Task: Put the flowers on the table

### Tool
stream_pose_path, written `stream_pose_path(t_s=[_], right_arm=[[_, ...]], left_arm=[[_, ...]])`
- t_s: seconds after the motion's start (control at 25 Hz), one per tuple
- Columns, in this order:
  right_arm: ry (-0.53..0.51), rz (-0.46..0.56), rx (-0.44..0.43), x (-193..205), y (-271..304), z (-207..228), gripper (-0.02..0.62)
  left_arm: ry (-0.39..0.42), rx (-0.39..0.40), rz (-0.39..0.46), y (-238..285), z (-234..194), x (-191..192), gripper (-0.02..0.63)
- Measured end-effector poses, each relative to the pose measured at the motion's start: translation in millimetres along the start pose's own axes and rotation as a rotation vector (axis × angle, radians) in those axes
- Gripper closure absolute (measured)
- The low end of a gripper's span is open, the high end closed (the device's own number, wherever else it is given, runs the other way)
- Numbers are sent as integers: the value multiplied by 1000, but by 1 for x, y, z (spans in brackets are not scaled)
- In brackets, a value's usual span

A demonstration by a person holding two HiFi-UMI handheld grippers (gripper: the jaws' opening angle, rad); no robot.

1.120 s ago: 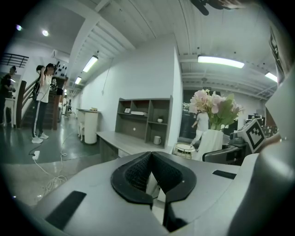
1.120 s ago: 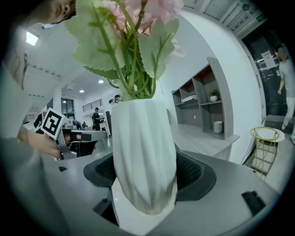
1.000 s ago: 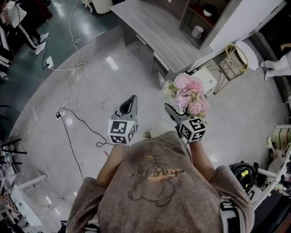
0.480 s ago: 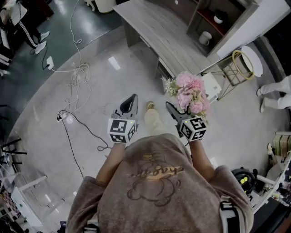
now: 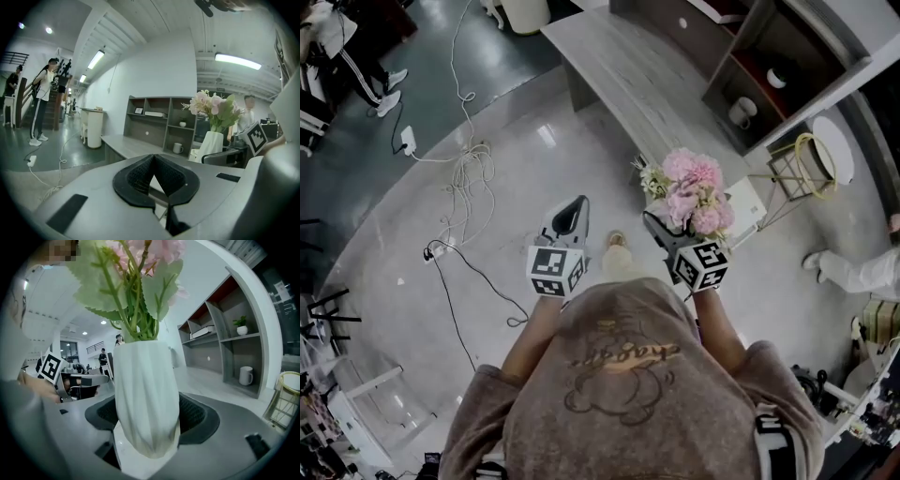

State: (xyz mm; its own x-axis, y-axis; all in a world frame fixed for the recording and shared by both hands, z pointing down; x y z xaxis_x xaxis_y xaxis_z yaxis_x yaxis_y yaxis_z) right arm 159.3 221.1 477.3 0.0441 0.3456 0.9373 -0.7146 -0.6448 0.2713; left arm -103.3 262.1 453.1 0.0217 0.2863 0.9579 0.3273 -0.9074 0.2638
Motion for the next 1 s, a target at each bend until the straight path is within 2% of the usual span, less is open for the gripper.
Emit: stream_pose_path(t_s=[0.2,0.4,0.6,0.8,1.0], right_arm=[[-11,9,-28,-12,32,23,243],[-14,-2,-42,-43,90,67,243],[-28,-4,-53,-64,126,95,243],[-25,7,-56,-74,161,109,243],[-13,15,-26,-84,181,111,244]], left_arm=[[11,-12,12,33,-15,-10,588],[5,-26,18,95,-52,-39,588],[2,-39,22,133,-71,-53,589],[2,-30,20,161,-93,-59,588],[12,16,16,186,-116,-73,588]])
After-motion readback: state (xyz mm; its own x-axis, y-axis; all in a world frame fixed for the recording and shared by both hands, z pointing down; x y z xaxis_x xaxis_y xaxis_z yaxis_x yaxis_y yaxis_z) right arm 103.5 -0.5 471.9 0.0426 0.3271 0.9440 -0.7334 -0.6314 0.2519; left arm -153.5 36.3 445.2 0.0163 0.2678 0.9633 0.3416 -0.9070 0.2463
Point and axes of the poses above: the fingertips, and each gripper's own axes: y forward along the fingers, z to its right, x out of its underside, the point moved 10 cm from there along -y, backward along the fingers, and after that the axes turned 2 degrees about -x, right-handed, at the moved point
